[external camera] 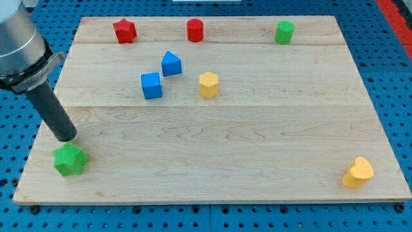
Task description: Push blue cube to the bottom of yellow hexagon
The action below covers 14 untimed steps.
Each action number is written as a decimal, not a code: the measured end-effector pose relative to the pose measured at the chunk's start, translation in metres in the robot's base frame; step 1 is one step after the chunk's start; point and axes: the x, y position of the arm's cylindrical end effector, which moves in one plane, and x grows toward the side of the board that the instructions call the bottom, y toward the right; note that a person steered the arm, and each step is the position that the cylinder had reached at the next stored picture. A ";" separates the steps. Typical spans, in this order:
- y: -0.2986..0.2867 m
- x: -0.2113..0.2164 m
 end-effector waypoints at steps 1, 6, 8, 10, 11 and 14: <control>0.008 0.000; 0.036 -0.001; 0.055 -0.001; 0.064 -0.001; 0.058 -0.001; 0.120 -0.014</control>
